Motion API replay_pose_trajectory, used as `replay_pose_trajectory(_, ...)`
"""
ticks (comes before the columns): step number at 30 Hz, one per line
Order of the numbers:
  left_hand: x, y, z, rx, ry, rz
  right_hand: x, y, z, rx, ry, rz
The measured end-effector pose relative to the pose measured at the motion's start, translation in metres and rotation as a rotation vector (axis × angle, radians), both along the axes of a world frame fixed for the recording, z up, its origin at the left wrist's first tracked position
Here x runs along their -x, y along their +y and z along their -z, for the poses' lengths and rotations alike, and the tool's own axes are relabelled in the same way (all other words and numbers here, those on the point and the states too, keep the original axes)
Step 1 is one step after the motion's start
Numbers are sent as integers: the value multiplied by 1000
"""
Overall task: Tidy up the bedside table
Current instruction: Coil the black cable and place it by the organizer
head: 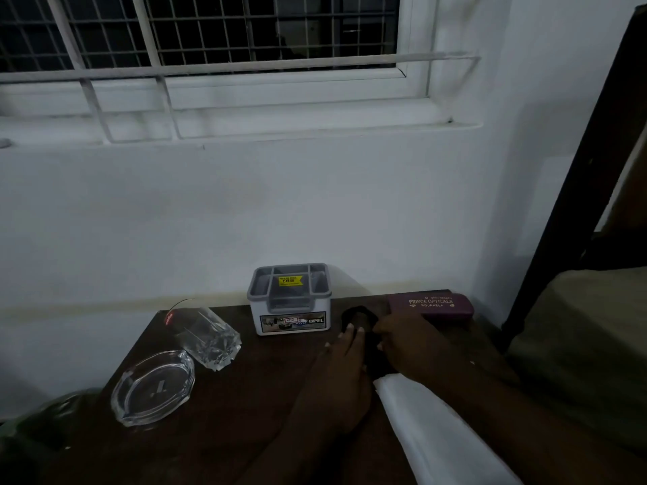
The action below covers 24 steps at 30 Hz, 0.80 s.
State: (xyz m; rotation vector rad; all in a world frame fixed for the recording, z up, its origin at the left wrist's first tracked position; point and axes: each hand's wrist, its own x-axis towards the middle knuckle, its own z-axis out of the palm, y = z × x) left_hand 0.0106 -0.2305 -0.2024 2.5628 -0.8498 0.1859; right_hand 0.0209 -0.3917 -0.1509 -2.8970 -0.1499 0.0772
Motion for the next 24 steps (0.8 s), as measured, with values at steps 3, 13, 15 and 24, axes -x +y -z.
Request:
replay_pose_trajectory(3, -5, -2, -1, -40, -3, 8, -6, -1, 6, 8, -39, -24)
replay_pose_trajectory(13, -25, -5, 0, -7, 36, 34, -27, 2, 17, 73, -40, -28)
replay_pose_trajectory(15, -27, -4, 1, 20, 43, 42, -25, 1, 19, 72, -65, -26)
replay_pose_trajectory(24, -28, 37, -36, 17, -436, -343, -14, 60, -12, -8, -479, -148)
